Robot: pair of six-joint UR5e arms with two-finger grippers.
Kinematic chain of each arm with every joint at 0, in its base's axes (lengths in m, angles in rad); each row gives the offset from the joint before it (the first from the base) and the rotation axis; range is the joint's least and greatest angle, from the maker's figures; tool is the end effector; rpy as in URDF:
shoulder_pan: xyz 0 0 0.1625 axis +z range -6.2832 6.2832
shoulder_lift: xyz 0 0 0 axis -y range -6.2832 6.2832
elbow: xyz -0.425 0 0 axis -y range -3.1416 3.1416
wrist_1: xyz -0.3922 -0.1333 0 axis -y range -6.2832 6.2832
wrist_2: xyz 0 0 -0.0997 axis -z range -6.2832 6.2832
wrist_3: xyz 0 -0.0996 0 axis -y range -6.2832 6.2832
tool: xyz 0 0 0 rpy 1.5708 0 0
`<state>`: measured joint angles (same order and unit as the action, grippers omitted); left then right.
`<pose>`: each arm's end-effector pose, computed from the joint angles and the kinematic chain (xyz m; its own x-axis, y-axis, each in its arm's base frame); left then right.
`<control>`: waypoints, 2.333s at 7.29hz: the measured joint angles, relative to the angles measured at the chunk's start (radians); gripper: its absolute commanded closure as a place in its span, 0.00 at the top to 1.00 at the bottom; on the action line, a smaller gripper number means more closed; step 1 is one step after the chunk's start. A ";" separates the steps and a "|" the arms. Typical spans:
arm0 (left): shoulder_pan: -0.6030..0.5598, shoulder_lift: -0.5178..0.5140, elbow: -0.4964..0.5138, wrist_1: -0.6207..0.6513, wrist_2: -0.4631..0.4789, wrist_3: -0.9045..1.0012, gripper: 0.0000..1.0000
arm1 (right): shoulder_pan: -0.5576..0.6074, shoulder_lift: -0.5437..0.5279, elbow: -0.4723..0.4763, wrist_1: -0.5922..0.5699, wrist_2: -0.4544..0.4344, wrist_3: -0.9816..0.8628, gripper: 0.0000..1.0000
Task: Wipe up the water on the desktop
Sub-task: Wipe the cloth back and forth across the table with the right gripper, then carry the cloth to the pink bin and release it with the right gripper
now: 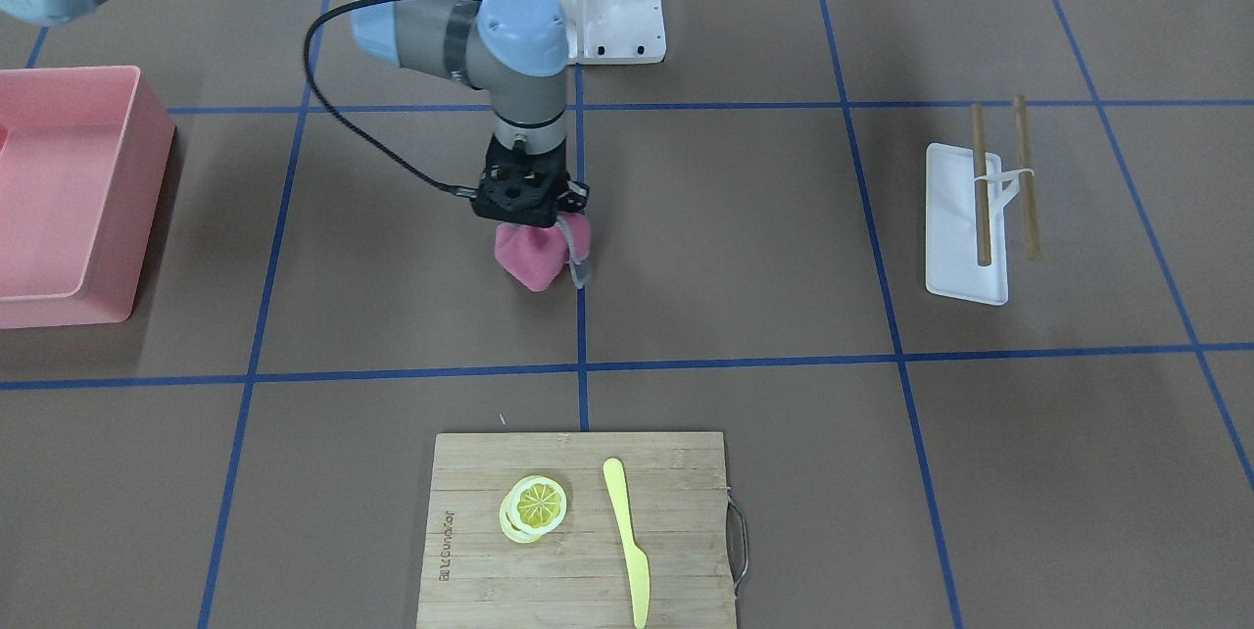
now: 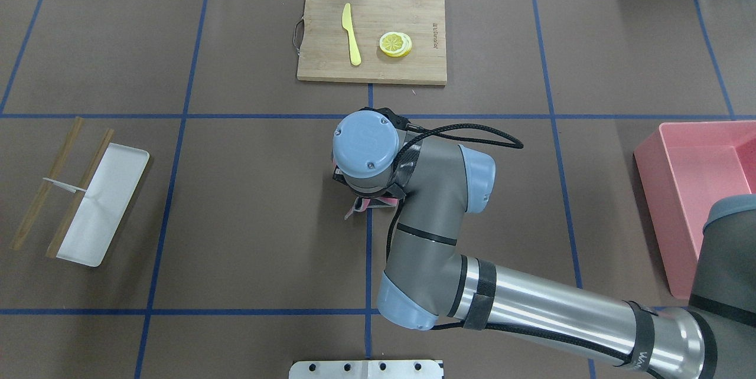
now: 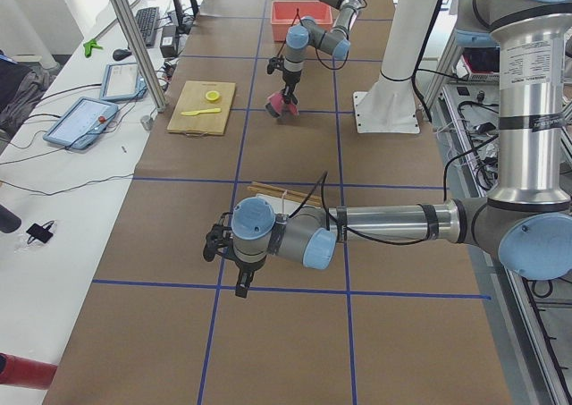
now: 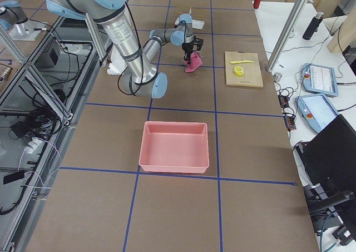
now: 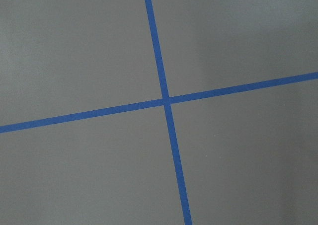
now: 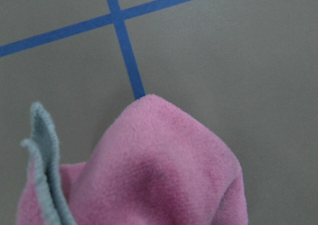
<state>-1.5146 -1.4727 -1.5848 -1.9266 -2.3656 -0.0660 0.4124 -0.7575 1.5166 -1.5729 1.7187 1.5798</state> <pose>-0.0361 -0.4667 0.6588 0.6906 0.1667 -0.7037 -0.0086 0.9749 0.2225 -0.6244 -0.4026 0.1877 0.6632 0.2999 0.6857 -0.3097 0.9441 -0.1133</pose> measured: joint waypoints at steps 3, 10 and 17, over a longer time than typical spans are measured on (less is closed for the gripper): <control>-0.004 0.013 -0.006 -0.004 -0.005 0.000 0.99 | 0.040 -0.332 0.290 -0.049 0.039 -0.251 0.00; -0.006 0.034 -0.017 -0.002 0.001 -0.001 0.99 | 0.067 -0.422 0.364 -0.124 0.068 -0.348 0.00; -0.011 0.069 -0.041 0.005 -0.004 -0.012 0.99 | 0.251 -0.262 0.601 -0.296 0.235 -0.295 0.00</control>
<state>-1.5259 -1.4041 -1.6261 -1.9221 -2.3701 -0.0782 0.6630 -1.0197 2.1174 -1.8686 1.9539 1.2849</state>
